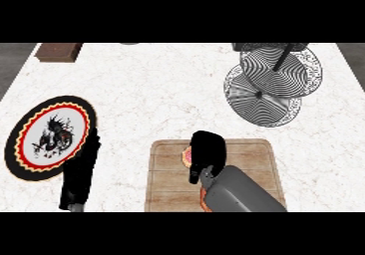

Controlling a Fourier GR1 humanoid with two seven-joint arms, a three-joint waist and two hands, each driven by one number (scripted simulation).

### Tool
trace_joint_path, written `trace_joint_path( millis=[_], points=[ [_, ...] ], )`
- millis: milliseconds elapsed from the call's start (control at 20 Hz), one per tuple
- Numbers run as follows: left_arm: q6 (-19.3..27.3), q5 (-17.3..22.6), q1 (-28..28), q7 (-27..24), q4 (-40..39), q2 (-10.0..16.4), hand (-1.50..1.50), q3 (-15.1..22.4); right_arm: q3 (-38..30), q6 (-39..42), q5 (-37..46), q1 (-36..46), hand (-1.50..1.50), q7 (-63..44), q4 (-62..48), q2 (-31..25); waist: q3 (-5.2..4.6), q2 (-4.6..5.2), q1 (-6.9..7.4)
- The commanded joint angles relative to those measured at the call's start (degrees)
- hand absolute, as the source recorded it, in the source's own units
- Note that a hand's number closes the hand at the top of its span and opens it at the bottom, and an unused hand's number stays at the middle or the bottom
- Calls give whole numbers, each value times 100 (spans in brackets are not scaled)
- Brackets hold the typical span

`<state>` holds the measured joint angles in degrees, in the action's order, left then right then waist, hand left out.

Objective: Pick the cupcake from the cutting board and place it in the tiered basket

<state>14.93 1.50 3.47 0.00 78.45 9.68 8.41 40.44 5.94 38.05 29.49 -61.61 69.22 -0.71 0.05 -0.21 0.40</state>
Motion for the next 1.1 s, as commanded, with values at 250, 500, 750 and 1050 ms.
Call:
trace_joint_path(
  millis=[250,500,750,1050],
  points=[
    [-75,-92,138,271,336,-26,0,26,231,-865,780,202,150,-109,-370,68,-3,17,15],
    [61,25,236,84,166,-32,0,-211,-741,-308,-233,-784,150,2768,1064,-2931,15,-21,-332],
    [11,68,418,-16,132,4,0,-260,-2117,-431,-1493,-1210,150,4513,1388,-4172,13,-33,-433],
    [60,24,391,13,96,-66,0,-231,-3921,-39,-3234,-1610,150,5133,2072,-4858,-4,-65,-471]
  ],
)
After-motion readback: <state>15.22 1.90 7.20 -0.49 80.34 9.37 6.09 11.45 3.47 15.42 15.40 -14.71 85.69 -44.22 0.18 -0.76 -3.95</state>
